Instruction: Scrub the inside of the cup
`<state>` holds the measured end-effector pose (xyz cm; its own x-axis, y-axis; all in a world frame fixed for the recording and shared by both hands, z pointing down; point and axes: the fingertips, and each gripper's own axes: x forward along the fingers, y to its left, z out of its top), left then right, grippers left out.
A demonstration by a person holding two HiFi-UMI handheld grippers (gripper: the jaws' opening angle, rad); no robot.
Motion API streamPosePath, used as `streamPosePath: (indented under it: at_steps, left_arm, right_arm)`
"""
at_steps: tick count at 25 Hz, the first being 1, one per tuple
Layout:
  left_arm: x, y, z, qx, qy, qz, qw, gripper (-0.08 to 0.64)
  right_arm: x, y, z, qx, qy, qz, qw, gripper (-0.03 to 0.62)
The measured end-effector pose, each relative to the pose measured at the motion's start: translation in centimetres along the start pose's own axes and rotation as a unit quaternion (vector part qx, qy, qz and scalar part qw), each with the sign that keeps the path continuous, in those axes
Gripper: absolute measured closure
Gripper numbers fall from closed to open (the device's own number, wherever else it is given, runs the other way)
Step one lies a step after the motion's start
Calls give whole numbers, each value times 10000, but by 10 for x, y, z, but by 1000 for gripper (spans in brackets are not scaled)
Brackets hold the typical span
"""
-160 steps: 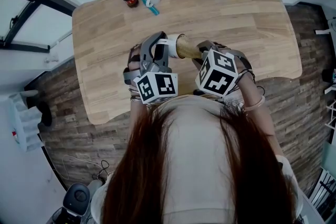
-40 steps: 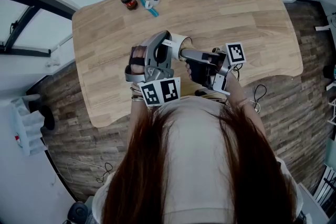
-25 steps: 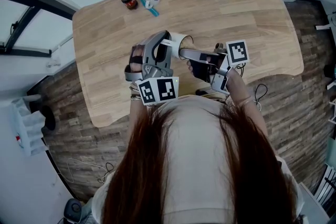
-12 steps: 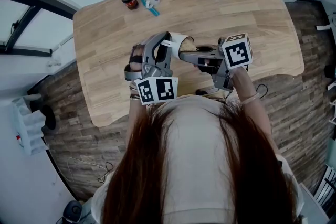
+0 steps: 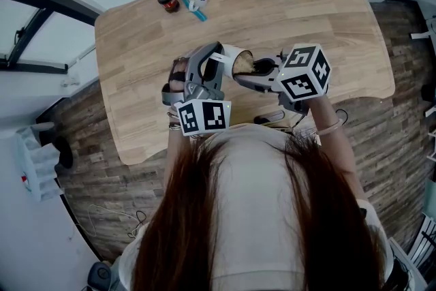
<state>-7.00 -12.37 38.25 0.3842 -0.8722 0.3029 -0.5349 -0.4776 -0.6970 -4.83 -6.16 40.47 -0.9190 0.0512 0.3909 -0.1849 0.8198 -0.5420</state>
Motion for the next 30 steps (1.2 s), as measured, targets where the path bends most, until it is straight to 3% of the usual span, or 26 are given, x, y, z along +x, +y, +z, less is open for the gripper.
streamPosePath:
  at_steps: [5,9,15,21,27,30]
  left_arm:
    - [0,0,0,-45,16,-43,10000,535]
    - [1,0,-2,-82,48,-83,9999,535]
    - [3,-2,-5,-84,122,-148,9998,535]
    - [4,-2,-7,-136,174,-173,9996,535]
    - [6,-5,-11,-93,317,-214,9992,535]
    - [7,-6,-14,-72,380,-216,9990,535]
  right_arm:
    - [2,4,-3,-789,374,-285,9958,520]
    - [4,4,-7,-1574,719,-516,9836,520]
    - [7,4,-17,-2709,1338,-806,9499,520]
    - [8,2,-22,-3351,1624,-960,9231,520]
    - [10,-5,-33,-4266,2094,-1220,8713,520]
    - [12,-7,-36,-4421,2197,-1266,8604,520]
